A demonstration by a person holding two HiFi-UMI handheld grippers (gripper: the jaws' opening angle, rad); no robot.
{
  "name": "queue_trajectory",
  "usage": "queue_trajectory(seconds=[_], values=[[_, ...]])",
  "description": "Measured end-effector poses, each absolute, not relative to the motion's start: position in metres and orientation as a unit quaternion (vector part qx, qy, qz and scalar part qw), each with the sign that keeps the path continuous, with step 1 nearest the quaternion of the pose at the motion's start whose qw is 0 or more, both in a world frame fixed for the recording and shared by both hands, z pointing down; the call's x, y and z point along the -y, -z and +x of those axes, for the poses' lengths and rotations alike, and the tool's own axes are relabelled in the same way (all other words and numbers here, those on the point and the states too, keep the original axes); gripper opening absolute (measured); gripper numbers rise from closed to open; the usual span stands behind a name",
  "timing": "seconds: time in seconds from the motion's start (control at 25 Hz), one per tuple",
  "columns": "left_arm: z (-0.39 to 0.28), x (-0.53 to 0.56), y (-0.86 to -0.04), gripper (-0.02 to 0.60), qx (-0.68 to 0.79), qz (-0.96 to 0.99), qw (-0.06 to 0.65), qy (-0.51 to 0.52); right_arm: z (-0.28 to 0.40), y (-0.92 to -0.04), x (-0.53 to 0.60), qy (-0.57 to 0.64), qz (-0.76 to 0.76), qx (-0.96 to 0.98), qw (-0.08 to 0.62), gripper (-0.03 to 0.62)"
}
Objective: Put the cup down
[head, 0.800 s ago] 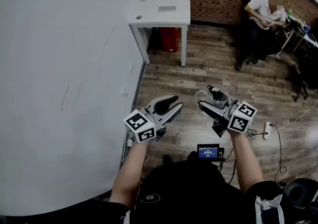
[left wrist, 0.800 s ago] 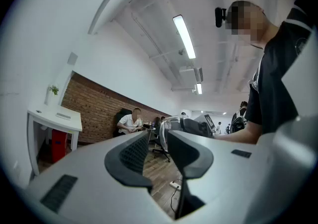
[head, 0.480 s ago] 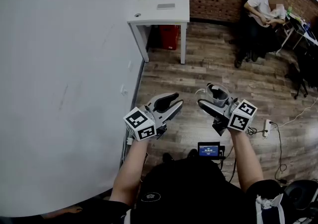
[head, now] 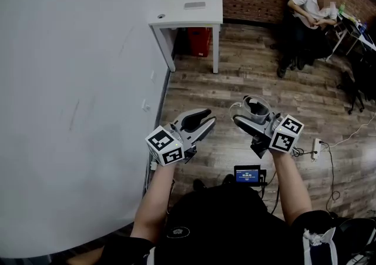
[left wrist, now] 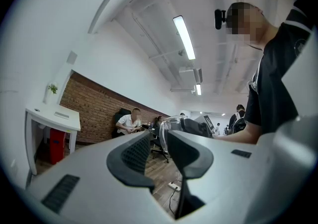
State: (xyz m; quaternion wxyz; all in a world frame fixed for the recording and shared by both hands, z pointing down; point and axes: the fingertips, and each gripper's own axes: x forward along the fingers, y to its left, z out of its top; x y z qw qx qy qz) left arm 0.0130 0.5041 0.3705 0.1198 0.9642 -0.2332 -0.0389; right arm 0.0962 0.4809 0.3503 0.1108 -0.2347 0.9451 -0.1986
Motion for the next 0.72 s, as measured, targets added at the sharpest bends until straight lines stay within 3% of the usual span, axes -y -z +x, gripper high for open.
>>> queue_trajectory(seconds=[0.72], values=[[0.0126,-0.5011,-0.3745,0.115,0.227,0.966,0.119,0.039,0.0947,-0.3569,-0.4808,0.201,-0.233,-0.946,0.107,0.416]])
